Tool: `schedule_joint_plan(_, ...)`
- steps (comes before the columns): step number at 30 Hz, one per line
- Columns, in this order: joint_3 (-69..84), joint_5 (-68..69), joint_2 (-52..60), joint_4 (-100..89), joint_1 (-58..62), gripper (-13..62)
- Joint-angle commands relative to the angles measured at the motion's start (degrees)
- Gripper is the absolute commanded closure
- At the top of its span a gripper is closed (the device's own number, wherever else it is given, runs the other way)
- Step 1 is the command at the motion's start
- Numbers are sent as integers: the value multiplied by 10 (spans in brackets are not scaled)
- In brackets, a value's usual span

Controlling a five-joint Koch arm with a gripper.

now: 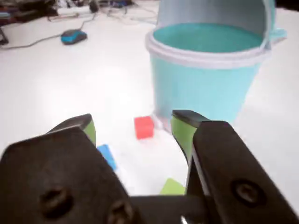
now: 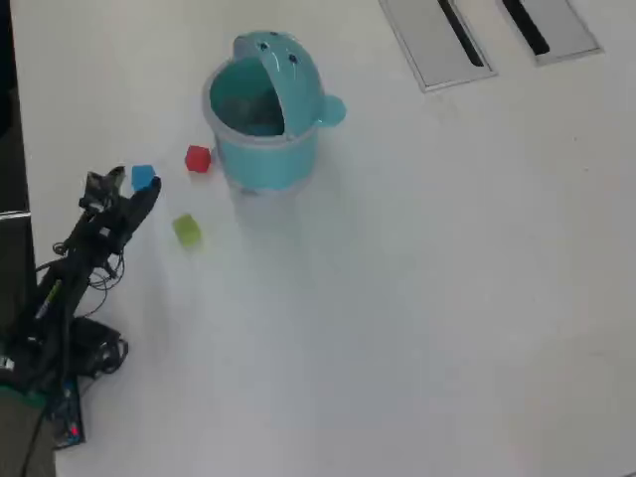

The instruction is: Grasp RGB lego blocks and put them in the bin one by one.

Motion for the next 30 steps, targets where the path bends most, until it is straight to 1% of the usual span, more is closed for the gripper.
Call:
schedule_joint_plan(1,-80,-28,-21,33,-29,201)
schedule_joint_plan(5,-107,-39,-73,56,-71,201)
schedule_joint_plan(10,-116,-141,-161,57,-126,200)
schedule_joint_plan(15,-147,-185,-211,47,-126,200)
schedule_joint_plan(16,-172,-191,-236,40,-122,200)
schedule_joint_plan(22,-215,-191,-294,34,-118,200)
schedule_joint_plan(27,-254,-190,-361,8,-113,200)
schedule_joint_plan(30,-269,-186,-423,-43,-91,200)
